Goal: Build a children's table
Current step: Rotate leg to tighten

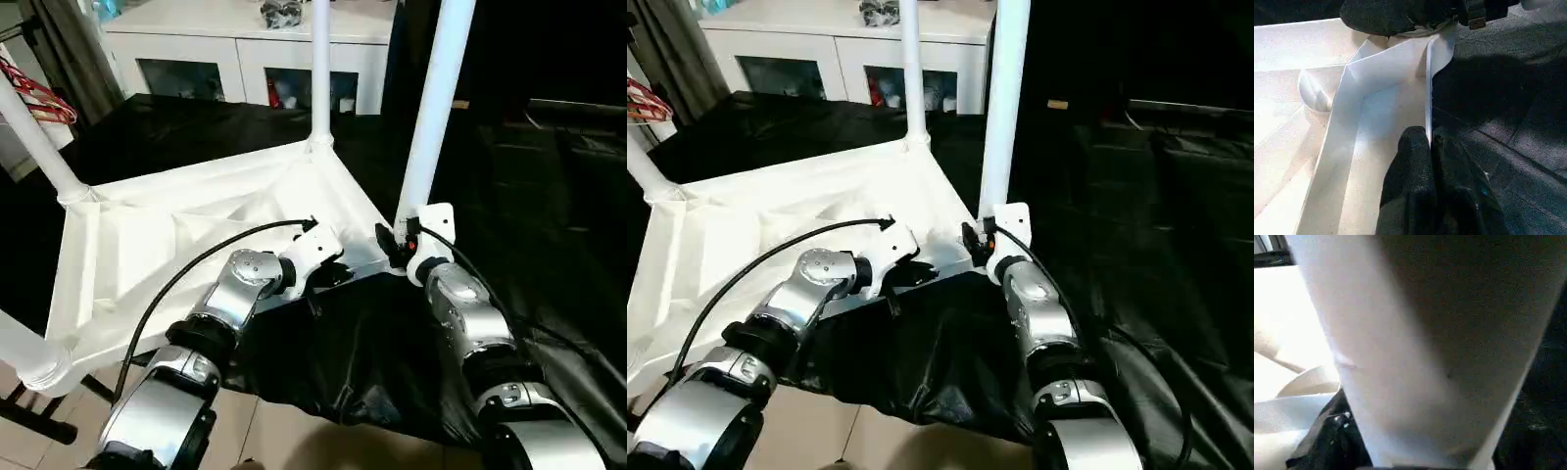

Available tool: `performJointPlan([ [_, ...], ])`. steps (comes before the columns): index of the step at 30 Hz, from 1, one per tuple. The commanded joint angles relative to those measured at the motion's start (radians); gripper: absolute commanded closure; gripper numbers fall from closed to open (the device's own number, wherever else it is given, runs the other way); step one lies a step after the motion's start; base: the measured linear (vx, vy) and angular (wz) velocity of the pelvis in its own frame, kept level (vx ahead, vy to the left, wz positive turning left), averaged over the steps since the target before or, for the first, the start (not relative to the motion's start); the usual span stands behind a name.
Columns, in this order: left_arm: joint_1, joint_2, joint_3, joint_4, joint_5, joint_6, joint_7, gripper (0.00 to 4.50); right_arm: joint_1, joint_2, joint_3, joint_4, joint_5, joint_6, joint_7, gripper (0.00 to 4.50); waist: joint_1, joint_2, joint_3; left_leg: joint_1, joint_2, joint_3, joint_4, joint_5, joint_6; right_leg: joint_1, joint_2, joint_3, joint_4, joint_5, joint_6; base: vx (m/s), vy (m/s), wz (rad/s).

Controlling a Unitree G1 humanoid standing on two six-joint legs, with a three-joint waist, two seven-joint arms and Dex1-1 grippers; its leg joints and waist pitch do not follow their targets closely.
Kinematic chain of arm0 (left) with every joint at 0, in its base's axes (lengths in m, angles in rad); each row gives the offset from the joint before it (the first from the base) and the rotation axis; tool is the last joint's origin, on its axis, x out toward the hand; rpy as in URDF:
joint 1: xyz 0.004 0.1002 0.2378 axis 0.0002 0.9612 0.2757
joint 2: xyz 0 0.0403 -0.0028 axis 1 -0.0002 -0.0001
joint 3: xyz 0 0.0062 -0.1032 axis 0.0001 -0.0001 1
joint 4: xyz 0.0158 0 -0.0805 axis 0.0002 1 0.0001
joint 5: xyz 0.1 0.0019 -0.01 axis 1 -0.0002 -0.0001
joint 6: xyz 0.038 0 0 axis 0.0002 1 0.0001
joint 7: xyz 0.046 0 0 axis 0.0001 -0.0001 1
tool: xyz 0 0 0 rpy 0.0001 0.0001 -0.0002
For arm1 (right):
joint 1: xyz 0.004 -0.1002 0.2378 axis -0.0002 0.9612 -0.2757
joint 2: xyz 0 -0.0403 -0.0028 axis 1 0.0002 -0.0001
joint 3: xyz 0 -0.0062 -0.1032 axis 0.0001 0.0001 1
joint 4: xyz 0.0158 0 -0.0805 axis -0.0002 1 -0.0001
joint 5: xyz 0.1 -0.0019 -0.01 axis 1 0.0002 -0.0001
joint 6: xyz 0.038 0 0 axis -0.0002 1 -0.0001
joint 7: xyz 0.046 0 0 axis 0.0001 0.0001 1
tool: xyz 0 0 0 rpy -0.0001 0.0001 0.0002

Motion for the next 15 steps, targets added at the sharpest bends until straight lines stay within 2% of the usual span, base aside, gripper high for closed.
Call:
performJointPlan([
  [1,-0.003,-0.047,-0.032,-0.043,-0.021,-0.042,-0.009,4.5,0.026,0.096,0.11,-0.008,0.013,0.015,0.156,1.13,-0.003,-0.015,-0.052,0.0,0.011,0.001,-0.066,-0.191,0.056,0.052,-0.045,0.03,-0.075,-0.135,-0.199,0.0,0.0,0.0],
  [4,0.009,-0.022,-0.025,-0.058,-0.037,-0.048,-0.049,4.5,0.048,0.062,0.145,-0.041,-0.001,-0.009,0.214,0.7,-0.004,-0.017,-0.052,-0.001,0.012,0.001,-0.065,-0.18,0.064,0.053,-0.045,0.031,-0.074,-0.123,-0.204,0.0,0.0,0.0],
  [8,0.017,0.006,-0.017,-0.07,-0.058,-0.057,-0.106,4.5,0.071,0.02,0.166,-0.079,0.004,-0.03,0.294,0.7,-0.005,-0.019,-0.052,-0.002,0.012,0.003,-0.063,-0.171,0.073,0.054,-0.044,0.03,-0.071,-0.107,-0.211,0.0,0.0,0.0],
  [9,0.018,0.019,-0.015,-0.073,-0.066,-0.064,-0.131,4.5,0.081,0.002,0.172,-0.097,0.013,-0.037,0.336,0.7,-0.006,-0.02,-0.051,-0.002,0.012,0.002,-0.064,-0.169,0.076,0.055,-0.045,0.03,-0.072,-0.111,-0.214,0.0,0.0,0.0],
  [10,0.016,0.053,-0.01,-0.075,-0.077,-0.073,-0.18,4.5,0.108,-0.06,0.2,-0.156,0.042,-0.034,0.486,0.7,-0.002,-0.022,-0.051,-0.001,0.012,0.004,-0.062,-0.176,0.085,0.056,-0.043,0.029,-0.073,-0.117,-0.213,0.0,0.0,0.0],
  [12,0.015,0.062,-0.008,-0.077,-0.083,-0.073,-0.2,4.5,0.117,-0.08,0.211,-0.175,0.047,-0.031,0.533,0.7,-0.002,-0.021,-0.051,-0.004,0.014,0.004,-0.061,-0.172,0.093,0.056,-0.043,0.03,-0.07,-0.106,-0.215,0.0,0.0,0.0],
  [15,0.019,0.088,-0.013,-0.086,-0.095,-0.069,-0.263,4.5,0.133,-0.12,0.234,-0.209,0.058,-0.018,0.64,0.7,0.0,-0.021,-0.051,-0.001,0.016,0.006,-0.059,-0.168,0.098,0.052,-0.043,0.029,-0.069,-0.092,-0.237,0.0,0.0,0.0],
])
